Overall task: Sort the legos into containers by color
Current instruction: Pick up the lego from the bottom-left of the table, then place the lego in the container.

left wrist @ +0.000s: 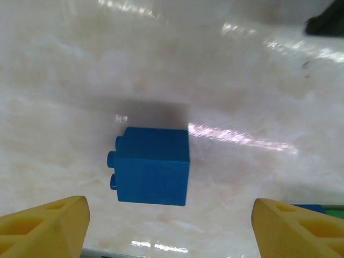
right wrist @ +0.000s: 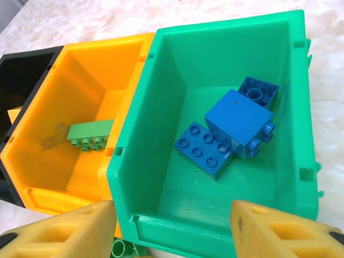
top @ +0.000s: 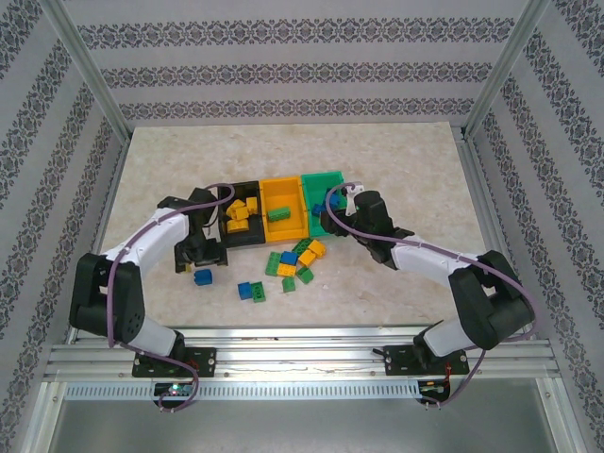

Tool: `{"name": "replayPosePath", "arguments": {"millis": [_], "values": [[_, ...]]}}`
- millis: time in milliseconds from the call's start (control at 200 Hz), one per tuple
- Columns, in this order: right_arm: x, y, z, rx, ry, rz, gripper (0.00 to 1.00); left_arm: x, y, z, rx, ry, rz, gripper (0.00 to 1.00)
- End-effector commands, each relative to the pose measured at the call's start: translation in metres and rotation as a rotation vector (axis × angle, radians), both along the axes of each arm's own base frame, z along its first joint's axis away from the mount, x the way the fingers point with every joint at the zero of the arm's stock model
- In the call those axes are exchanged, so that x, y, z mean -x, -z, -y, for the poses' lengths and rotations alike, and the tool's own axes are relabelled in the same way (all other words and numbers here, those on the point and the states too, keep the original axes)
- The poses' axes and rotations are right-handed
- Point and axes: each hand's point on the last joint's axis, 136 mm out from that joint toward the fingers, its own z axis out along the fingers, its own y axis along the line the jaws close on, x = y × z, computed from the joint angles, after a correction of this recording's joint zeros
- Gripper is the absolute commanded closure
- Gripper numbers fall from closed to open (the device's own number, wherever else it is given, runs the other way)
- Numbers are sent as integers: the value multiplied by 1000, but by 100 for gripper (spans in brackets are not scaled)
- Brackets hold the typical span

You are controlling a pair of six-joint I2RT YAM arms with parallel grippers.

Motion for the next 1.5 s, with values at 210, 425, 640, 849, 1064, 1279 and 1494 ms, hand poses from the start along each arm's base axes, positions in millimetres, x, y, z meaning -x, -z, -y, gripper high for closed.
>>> {"name": "replayPosePath", "arguments": {"millis": [210,425,640,849,1064,1279,1494], "values": [[-1,-13,4,-30,22,40,42,12,34,0,-25,-22,-75,27],[-1,-13,3,-38,22,40,41,4,26,8,9,-5,-15,48],[0,-13,1,-51,16,29,41,-23,-29,30,87,28,211,65],[0,-15,0,-70,19,27,41,-53,-86,77,118,140,393,66],[-1,-14,0,-111,24,2,41,-97,-99,155,179,302,472,66],[-3,-21,19,-153,80,16,41,-139,-91,232,212,472,468,66],[-7,-21,46,-206,162,18,41,-183,-93,277,212,563,508,66]]}}
